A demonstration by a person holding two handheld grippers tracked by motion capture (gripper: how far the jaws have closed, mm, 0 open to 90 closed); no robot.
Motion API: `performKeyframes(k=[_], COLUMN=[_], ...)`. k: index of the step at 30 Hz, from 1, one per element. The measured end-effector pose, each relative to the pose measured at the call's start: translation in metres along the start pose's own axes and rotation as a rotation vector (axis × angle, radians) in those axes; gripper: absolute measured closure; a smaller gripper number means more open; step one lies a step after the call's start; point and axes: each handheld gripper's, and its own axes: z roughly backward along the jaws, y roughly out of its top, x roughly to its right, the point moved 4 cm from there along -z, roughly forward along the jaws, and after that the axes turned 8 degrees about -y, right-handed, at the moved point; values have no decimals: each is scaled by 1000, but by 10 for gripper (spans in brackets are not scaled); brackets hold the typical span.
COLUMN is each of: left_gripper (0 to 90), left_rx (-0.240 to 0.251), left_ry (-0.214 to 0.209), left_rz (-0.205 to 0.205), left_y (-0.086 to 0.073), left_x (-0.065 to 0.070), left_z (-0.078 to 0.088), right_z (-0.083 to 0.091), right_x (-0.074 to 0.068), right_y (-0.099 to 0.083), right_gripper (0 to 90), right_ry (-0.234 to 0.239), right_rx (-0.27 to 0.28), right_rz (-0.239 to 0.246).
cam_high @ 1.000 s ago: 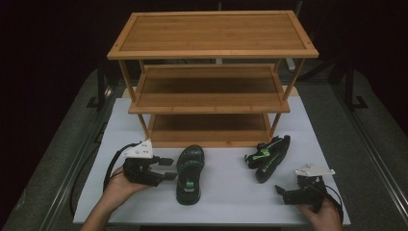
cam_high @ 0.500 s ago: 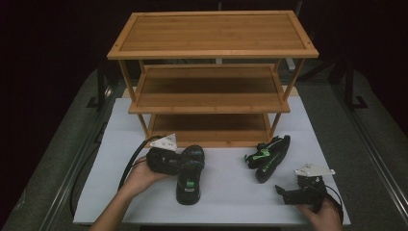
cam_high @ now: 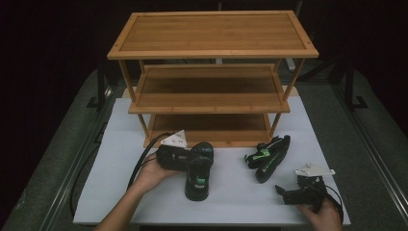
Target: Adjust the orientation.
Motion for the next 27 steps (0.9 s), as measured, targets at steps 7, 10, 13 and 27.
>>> performKeyframes(k=[7,10,13,27], left_gripper=[682,684,680,315], left_rx=[14,17,21,42], left_ry=[6,18,23,81], left_rz=[17,24,35,71], left_y=[-7,-10,-11,-29], left_x=[0,1,1,6], left_z=[5,8,9,36], right_z=[0,0,0,0], right_x=[0,0,0,0], right_y=[0,0,0,0], right_gripper=[13,13,13,13], right_ry=[0,0,0,1], right_rx=[-1,-1,-2,-3], right_rz=[0,0,0,0])
